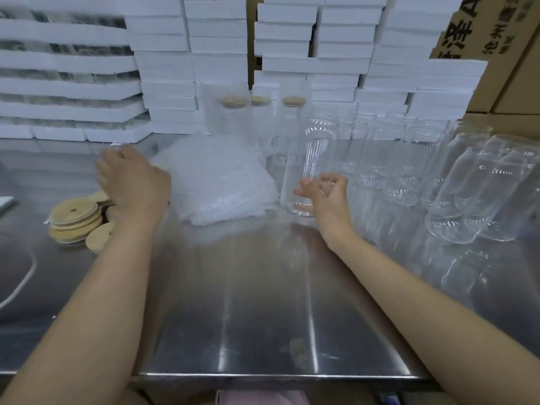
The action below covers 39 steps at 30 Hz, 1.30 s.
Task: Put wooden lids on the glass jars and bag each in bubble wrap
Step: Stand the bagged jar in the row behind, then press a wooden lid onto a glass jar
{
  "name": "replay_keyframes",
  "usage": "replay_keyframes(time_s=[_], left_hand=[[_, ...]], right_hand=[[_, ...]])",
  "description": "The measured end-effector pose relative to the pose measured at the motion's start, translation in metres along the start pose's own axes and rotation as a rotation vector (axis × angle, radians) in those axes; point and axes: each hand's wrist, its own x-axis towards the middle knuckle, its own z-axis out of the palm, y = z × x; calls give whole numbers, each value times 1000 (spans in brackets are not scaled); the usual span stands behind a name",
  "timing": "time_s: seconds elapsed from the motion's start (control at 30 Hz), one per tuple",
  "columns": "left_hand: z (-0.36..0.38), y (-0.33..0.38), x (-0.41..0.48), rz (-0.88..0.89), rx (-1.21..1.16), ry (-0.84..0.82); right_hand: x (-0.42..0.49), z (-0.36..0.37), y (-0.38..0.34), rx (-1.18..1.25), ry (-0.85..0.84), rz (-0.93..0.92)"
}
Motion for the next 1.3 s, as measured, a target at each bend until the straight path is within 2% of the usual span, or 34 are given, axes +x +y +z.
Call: replay_keyframes(time_s=[0.1, 0.17, 0.3, 0.47, 0.67, 0.8, 0.87, 0.9, 0.97, 1.03, 1.07, 1.13, 1.2, 1.23, 1.3], left_hand=[[4, -22, 1, -224, 293, -384], [8, -25, -1, -224, 362, -486], [15, -22, 0, -137, 419, -440], [12, -18, -1, -147, 414, -420], [12, -19, 0, -195, 296, -435], [8, -20, 6, -292, 172, -535], [5, -20, 9, -294, 103, -527], [2, -18, 9, -304, 43, -472], [-6, -9, 8, -326, -153, -237], [-14, 3, 9, -282, -455, 1], [-19, 11, 9, -262, -651, 31], [-28, 28, 4, -307, -1143, -109], [-29, 42, -5, -342, -1548, -406], [-26, 49, -11, -339, -1664, -547], [-16, 60, -25, -348, -1729, -737]], right_hand=[[-2, 0, -2, 22, 7, 16], [0, 1, -2, 11, 7, 34], [2, 2, -3, -1, -19, 58], [-1, 2, -3, -71, -43, 52], [-3, 3, -6, -105, -49, 75], [-5, 4, -8, -83, -78, 84], [-5, 5, -8, -85, -94, 80], [-5, 5, -7, -92, -98, 79], [-5, 4, -6, -78, -115, 71], [-6, 4, -6, -40, -149, 66], [-6, 4, -6, -21, -159, 68], [-6, 4, -6, -14, -175, 52], [-6, 3, -7, -65, -189, 5], [-6, 3, -7, -101, -191, -18], [-6, 3, -6, -141, -185, -57]])
